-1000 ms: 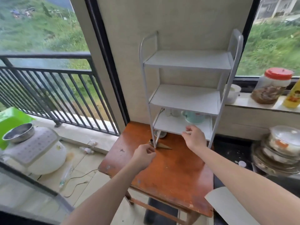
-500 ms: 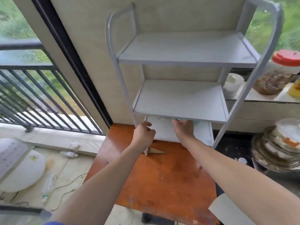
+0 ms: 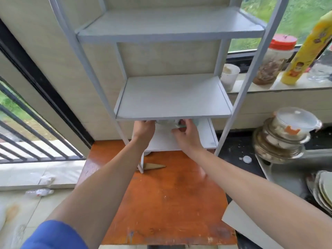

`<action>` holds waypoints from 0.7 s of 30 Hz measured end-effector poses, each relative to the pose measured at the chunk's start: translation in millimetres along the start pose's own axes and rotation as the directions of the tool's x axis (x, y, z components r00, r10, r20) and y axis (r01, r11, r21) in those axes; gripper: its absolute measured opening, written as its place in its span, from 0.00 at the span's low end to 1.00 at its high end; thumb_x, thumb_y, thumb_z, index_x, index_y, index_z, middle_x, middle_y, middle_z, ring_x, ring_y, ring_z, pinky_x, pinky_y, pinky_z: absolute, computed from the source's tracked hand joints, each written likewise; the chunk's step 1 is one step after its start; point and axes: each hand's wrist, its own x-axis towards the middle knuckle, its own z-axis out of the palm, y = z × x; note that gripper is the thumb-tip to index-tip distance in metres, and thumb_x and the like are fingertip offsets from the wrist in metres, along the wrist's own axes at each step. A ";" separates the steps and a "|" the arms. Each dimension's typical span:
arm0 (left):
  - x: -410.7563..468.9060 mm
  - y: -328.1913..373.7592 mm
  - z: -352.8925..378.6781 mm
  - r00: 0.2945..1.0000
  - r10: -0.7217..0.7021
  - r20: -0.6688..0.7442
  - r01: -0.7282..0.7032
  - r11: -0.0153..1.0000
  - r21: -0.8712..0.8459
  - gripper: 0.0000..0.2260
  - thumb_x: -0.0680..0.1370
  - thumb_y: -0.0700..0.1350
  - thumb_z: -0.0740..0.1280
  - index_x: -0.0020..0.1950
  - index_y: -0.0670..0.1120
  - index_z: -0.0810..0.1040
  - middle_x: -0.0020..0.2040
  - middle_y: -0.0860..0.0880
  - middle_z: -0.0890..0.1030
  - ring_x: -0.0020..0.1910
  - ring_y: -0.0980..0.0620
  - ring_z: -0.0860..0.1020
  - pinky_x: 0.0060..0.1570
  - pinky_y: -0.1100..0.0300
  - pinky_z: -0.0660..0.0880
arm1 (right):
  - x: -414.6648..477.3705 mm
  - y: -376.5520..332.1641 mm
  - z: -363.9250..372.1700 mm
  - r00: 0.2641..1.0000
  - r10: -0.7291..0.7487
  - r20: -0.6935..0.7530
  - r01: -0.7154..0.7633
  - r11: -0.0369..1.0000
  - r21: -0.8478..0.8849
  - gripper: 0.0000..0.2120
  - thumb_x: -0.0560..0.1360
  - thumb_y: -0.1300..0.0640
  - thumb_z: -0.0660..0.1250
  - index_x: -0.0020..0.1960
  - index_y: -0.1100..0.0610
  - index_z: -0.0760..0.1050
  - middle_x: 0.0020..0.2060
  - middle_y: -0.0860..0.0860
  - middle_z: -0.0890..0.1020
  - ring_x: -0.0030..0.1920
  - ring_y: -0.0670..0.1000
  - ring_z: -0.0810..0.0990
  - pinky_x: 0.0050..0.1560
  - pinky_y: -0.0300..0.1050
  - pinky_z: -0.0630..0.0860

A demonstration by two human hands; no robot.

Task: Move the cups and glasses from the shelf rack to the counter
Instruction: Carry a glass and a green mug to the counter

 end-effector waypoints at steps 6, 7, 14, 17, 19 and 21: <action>-10.2 -8.3 9.4 0.995 0.093 0.032 -0.090 0.992 -0.091 0.08 0.78 0.42 0.63 0.40 0.51 0.77 0.38 0.50 0.80 0.39 0.53 0.76 0.40 0.58 0.72 | -4.5 11.4 -8.6 0.995 -0.011 -0.101 0.011 1.000 -0.001 0.12 0.76 0.51 0.66 0.57 0.53 0.73 0.48 0.49 0.79 0.48 0.53 0.80 0.47 0.54 0.80; -13.1 -10.4 10.1 0.995 0.091 0.045 -0.086 0.992 -0.093 0.08 0.78 0.42 0.63 0.40 0.50 0.77 0.39 0.49 0.81 0.40 0.51 0.77 0.42 0.55 0.74 | -6.2 12.2 -9.9 0.993 -0.006 -0.119 0.007 1.000 0.010 0.13 0.76 0.50 0.66 0.58 0.54 0.73 0.49 0.50 0.79 0.49 0.53 0.80 0.47 0.54 0.80; -44.9 -13.5 3.0 0.999 0.021 0.049 -0.013 0.985 -0.170 0.11 0.79 0.50 0.63 0.40 0.45 0.77 0.33 0.47 0.75 0.36 0.50 0.74 0.47 0.48 0.78 | -32.1 8.6 -23.2 0.978 0.032 -0.208 -0.016 0.997 0.080 0.12 0.79 0.44 0.62 0.47 0.52 0.72 0.38 0.50 0.77 0.35 0.49 0.78 0.28 0.37 0.78; -67.4 -12.5 -7.5 0.998 -0.050 0.025 0.054 0.976 -0.210 0.20 0.79 0.59 0.60 0.35 0.46 0.74 0.30 0.49 0.72 0.32 0.51 0.71 0.37 0.53 0.72 | -53.3 2.5 -30.2 0.978 0.106 -0.179 -0.090 0.991 0.097 0.14 0.80 0.43 0.60 0.41 0.51 0.72 0.33 0.50 0.76 0.32 0.49 0.77 0.32 0.43 0.79; -82.6 -13.3 -16.3 0.997 -0.072 0.037 0.079 0.973 -0.217 0.21 0.79 0.58 0.59 0.32 0.46 0.70 0.28 0.49 0.70 0.30 0.51 0.68 0.36 0.52 0.68 | -73.5 0.2 -35.4 0.978 0.138 -0.159 -0.123 0.987 0.102 0.17 0.80 0.44 0.59 0.37 0.52 0.71 0.30 0.49 0.74 0.31 0.49 0.76 0.33 0.45 0.78; -99.3 -14.4 -26.0 0.995 -0.086 0.056 0.096 0.974 -0.207 0.20 0.79 0.55 0.60 0.30 0.47 0.67 0.27 0.48 0.68 0.31 0.49 0.67 0.37 0.51 0.65 | -95.7 -1.3 -41.1 0.974 0.160 -0.161 -0.142 0.983 0.116 0.19 0.80 0.44 0.59 0.35 0.53 0.70 0.27 0.48 0.72 0.28 0.48 0.74 0.31 0.44 0.75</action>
